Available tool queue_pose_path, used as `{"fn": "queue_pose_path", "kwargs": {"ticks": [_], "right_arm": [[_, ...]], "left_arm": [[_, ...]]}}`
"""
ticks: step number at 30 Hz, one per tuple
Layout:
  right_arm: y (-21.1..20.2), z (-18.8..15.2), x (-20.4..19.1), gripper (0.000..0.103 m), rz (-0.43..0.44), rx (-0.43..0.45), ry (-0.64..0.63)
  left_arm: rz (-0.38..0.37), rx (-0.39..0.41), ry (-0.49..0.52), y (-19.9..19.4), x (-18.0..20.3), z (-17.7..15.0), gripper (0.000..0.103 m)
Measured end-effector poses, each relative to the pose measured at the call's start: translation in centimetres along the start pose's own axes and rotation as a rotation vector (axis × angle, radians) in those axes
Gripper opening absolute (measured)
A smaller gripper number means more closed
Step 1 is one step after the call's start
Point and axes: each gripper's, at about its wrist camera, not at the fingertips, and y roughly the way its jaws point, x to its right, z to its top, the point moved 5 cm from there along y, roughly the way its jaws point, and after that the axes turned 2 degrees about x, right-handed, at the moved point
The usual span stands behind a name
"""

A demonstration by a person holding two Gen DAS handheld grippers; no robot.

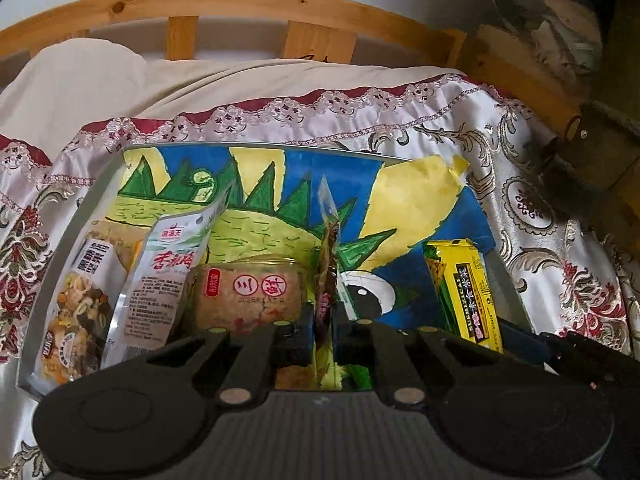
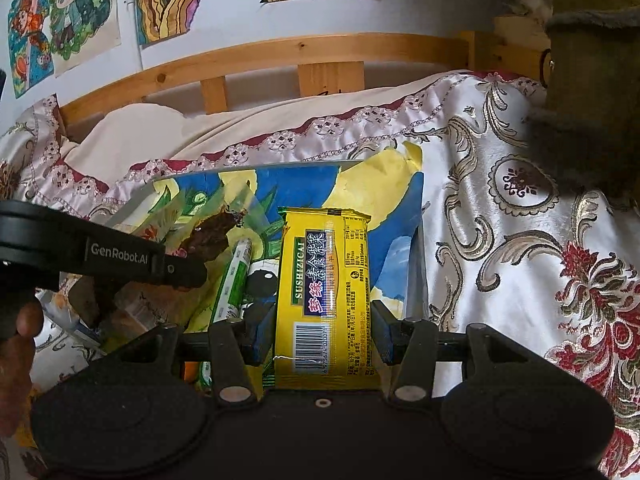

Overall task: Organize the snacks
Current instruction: 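Lower the wafer bar and brown candy into the grey tray, opening both tools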

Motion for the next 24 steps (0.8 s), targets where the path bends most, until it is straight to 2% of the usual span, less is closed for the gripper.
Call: {"fn": "queue_pose_path", "kwargs": {"ticks": [3,6,8,10,12,14,22,24], "right_arm": [[0.0,0.0,0.0,0.053,0.0,0.002,-0.006],[-0.1,0.1,0.0,0.057,0.003,0.008,-0.003],[-0.4,0.2,0.0,0.062,0.004,0.022,-0.002],[-1.0,0.4,0.0,0.065,0.004,0.052,0.003],[-1.8,0.9,-0.1,0.073,0.005,0.082,0.007],[-2.8,1.3,-0.3,0.079,0.011,0.119,0.012],[-7.7,2.8,-2.0,0.094,0.011,0.238,0.003],[-8.9,2.9,-2.5,0.097,0.009,0.264,0.004]], "left_arm": [[0.023,0.002,0.009,-0.2,-0.1,0.0,0.015],[0.028,0.009,0.012,-0.7,-0.2,0.0,0.027],[0.029,0.024,0.012,-1.3,-0.3,0.1,0.028],[0.028,0.039,0.009,-2.0,-0.4,0.2,0.036],[0.027,0.061,0.01,-3.0,-0.5,0.4,0.044],[0.032,0.09,0.019,-4.2,-0.5,0.7,0.049],[0.061,0.244,0.039,-10.4,-1.2,1.0,0.085],[0.068,0.291,0.039,-12.3,-1.6,0.9,0.09]]}}
